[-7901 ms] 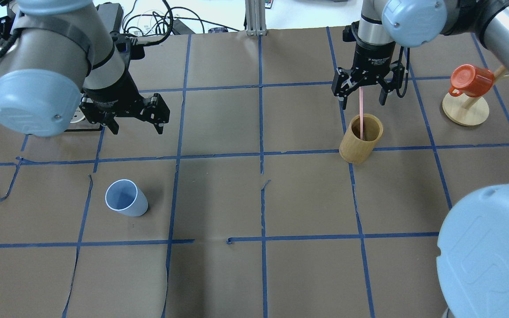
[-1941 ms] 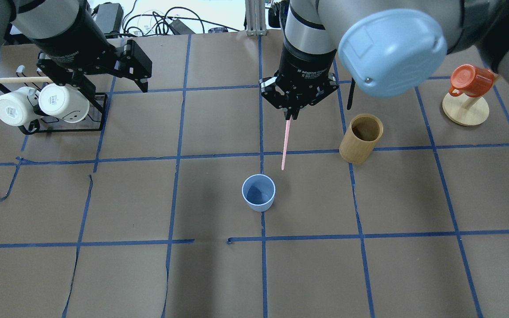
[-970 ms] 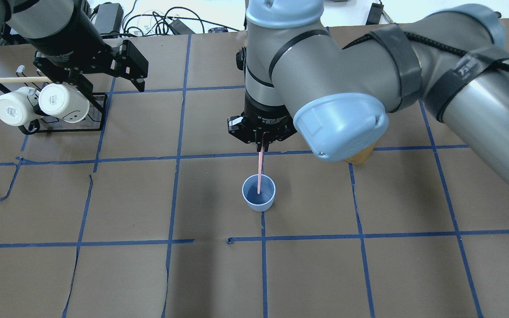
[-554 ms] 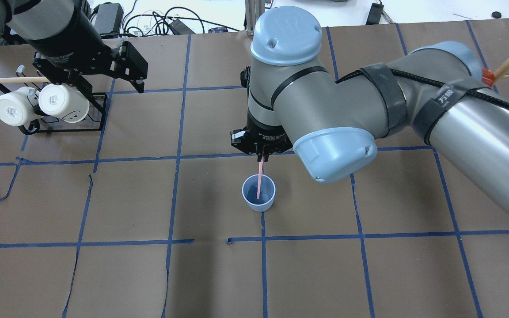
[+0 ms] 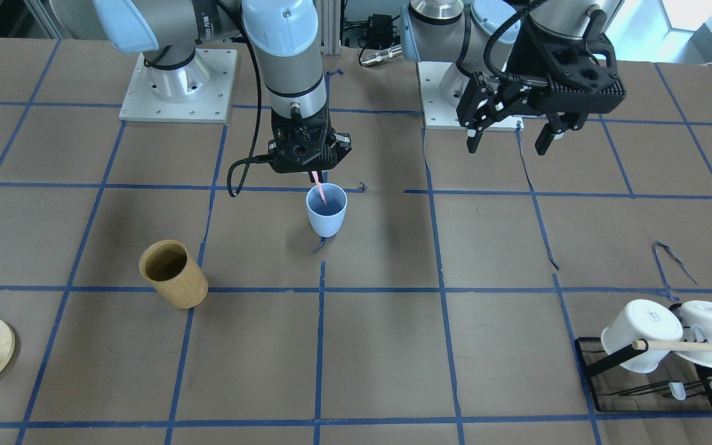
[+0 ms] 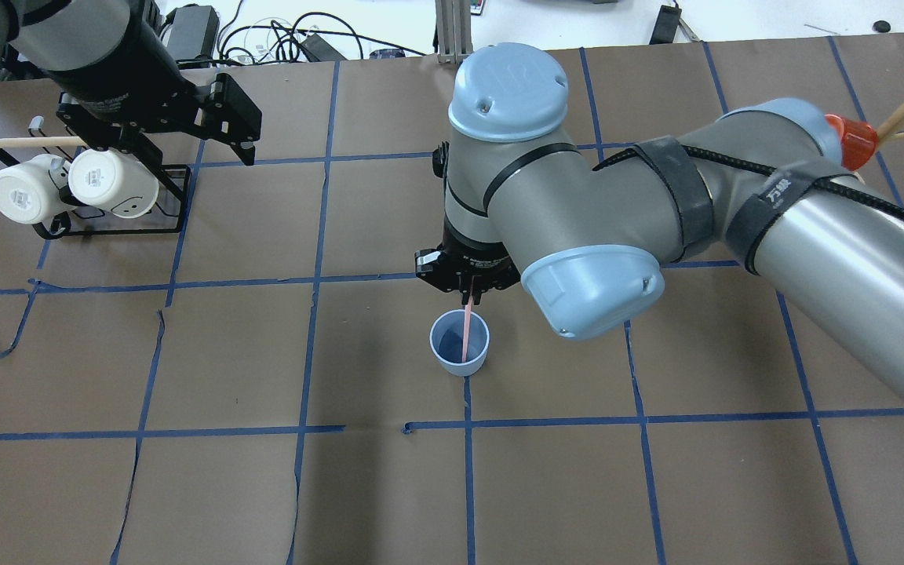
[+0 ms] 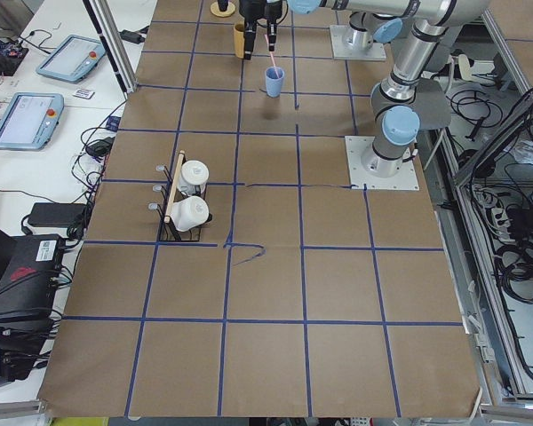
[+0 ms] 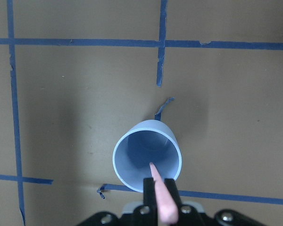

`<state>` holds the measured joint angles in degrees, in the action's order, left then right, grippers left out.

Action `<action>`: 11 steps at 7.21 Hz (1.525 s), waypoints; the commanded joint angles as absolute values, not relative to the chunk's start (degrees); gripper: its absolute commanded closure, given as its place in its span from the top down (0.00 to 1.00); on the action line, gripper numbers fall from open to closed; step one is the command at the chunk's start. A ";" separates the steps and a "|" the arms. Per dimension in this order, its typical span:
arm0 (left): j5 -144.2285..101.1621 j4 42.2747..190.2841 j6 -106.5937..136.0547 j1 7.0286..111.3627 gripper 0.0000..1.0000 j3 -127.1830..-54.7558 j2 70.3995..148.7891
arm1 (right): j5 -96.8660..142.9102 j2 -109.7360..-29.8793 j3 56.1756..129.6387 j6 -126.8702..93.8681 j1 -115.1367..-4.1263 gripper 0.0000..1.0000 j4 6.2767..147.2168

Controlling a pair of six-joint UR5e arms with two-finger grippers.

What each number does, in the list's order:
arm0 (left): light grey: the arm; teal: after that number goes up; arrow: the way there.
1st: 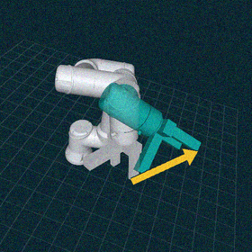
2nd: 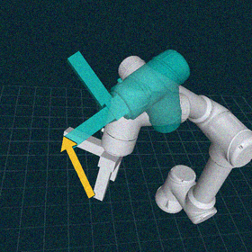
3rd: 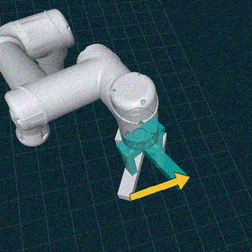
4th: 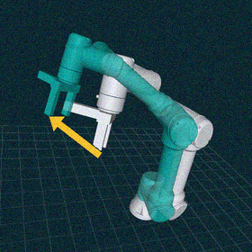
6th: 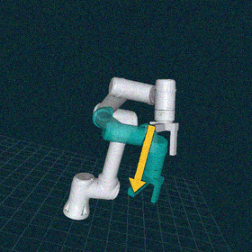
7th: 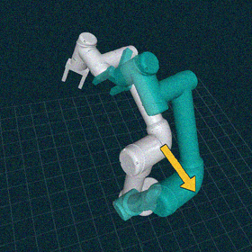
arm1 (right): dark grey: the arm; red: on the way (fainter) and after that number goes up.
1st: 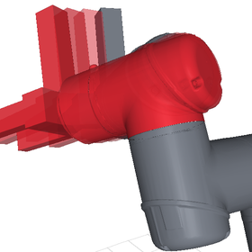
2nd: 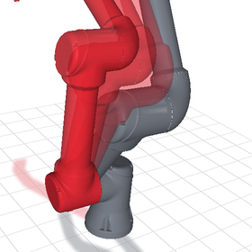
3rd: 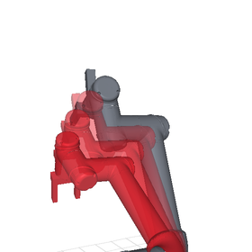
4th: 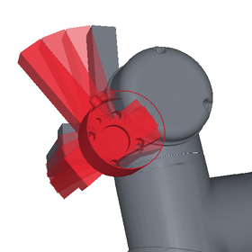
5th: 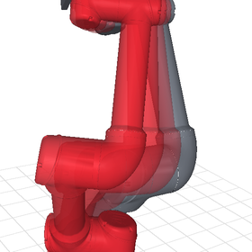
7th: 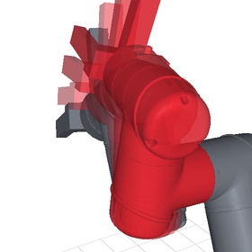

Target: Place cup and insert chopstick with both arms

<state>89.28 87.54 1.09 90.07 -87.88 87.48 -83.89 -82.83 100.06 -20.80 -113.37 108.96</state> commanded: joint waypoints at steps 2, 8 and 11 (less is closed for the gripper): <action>88.77 87.54 1.40 90.00 1.00 -87.72 87.45 | -85.16 -82.62 95.74 -19.87 -112.33 0.77 109.87; 88.95 87.63 1.49 90.00 1.00 -87.71 87.45 | -92.40 -83.57 88.58 3.86 -93.52 0.94 95.54; 88.95 87.63 1.41 90.00 1.00 -87.80 87.45 | -93.33 -85.42 88.69 2.99 -93.34 1.00 97.72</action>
<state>88.94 87.63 1.46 90.00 -87.76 87.45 -92.66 -84.73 88.95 3.17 -93.47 96.67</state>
